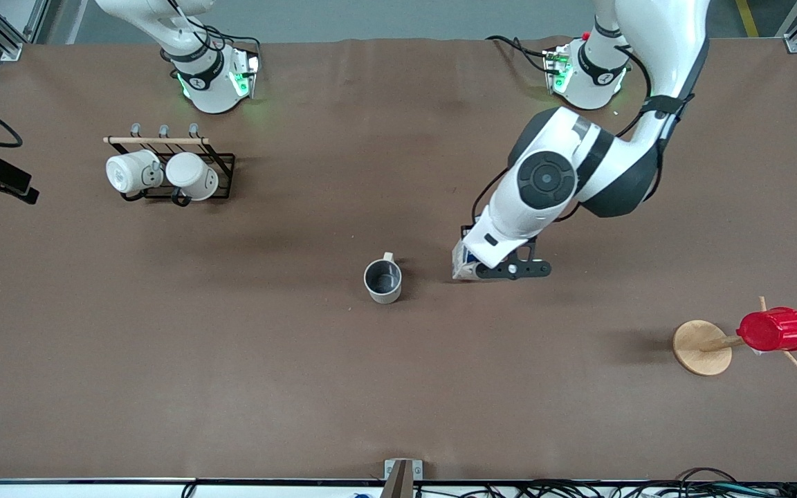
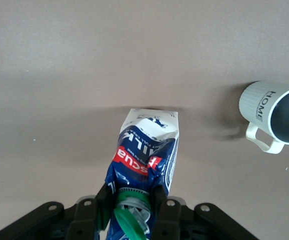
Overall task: Place cup and milk on table
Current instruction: 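Lower the milk carton beside the mug with the left gripper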
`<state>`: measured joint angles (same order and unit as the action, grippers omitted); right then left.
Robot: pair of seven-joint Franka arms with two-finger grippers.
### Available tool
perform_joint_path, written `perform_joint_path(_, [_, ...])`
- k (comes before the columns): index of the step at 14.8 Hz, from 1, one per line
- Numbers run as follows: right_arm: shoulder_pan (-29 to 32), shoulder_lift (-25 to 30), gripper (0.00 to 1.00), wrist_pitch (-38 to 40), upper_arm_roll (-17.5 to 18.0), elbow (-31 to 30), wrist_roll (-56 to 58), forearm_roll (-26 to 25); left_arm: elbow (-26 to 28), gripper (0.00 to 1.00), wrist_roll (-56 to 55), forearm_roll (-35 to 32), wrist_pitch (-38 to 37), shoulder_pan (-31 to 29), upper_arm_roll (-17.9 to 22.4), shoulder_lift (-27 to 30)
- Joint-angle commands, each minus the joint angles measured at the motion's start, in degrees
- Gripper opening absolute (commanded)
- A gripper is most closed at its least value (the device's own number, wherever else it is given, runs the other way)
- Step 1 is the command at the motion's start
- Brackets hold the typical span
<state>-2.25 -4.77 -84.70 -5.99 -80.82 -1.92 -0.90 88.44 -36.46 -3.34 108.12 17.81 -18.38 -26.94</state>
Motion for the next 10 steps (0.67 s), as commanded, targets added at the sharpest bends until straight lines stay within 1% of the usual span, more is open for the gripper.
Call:
perform_joint_path(1, [0.1,1.2,1.00,-0.5,0.1,-1.4,0.5,0.8,-3.1,0.07,-3.9,-2.5,-1.0,2.3,0.3,-2.3])
perform_joint_path(4, [0.1,1.2,1.00,-0.4,0.1,-1.4,0.5,0.8,-5.7,0.07,-6.0,-2.7,-0.9,4.6,0.4,-4.3])
perform_joint_path(10, [0.1,1.1,1.00,-0.5,0.1,-1.4,0.4,0.9,-6.4,0.07,-6.5,-2.7,-0.9,6.1,0.6,-5.8])
